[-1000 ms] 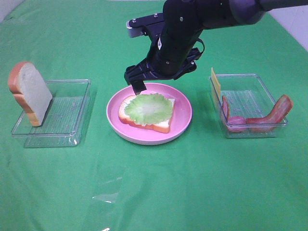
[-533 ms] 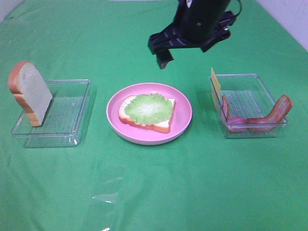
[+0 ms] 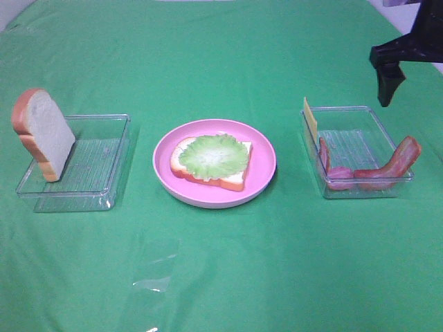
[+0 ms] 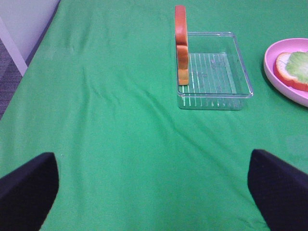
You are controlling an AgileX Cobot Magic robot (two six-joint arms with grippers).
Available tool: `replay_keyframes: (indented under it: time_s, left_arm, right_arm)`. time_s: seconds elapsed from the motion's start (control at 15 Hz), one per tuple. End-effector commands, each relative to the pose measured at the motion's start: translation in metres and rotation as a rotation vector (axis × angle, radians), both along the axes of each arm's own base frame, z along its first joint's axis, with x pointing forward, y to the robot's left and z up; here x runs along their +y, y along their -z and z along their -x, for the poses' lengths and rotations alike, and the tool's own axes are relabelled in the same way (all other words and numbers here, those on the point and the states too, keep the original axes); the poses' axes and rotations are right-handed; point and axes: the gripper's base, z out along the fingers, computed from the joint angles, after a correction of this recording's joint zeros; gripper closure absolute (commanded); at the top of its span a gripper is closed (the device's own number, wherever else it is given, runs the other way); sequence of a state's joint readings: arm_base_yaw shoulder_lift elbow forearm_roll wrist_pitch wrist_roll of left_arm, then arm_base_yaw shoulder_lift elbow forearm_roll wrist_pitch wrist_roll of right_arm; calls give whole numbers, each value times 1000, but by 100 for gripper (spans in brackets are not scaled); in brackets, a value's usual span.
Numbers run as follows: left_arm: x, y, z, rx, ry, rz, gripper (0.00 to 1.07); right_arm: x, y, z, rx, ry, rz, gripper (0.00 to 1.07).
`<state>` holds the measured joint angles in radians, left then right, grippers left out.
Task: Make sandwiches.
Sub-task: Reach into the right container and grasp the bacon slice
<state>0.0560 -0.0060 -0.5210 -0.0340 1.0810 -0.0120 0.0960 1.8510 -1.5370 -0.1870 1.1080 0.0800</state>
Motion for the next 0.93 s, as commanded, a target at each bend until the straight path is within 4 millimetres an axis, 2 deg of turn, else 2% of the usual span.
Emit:
replay_keyframes:
  time_s: [0.07, 0.13, 0.67, 0.87, 0.93]
  left_arm:
    - [0, 1, 0, -3, 2, -1, 7]
    - [0, 1, 0, -3, 2, -1, 7]
    - [0, 1, 0, -3, 2, -1, 7]
    - [0, 1, 0, -3, 2, -1, 7]
    - [0, 1, 0, -3, 2, -1, 7]
  right_arm:
    - [-22, -3, 5, 49, 48, -16, 9]
    - [-27, -3, 6, 55, 59, -16, 9]
    - [-21, 4, 2, 26, 7, -52, 9]
    - [-20, 24, 0, 54, 7, -64, 9]
    - [-18, 42, -4, 93, 14, -84, 9]
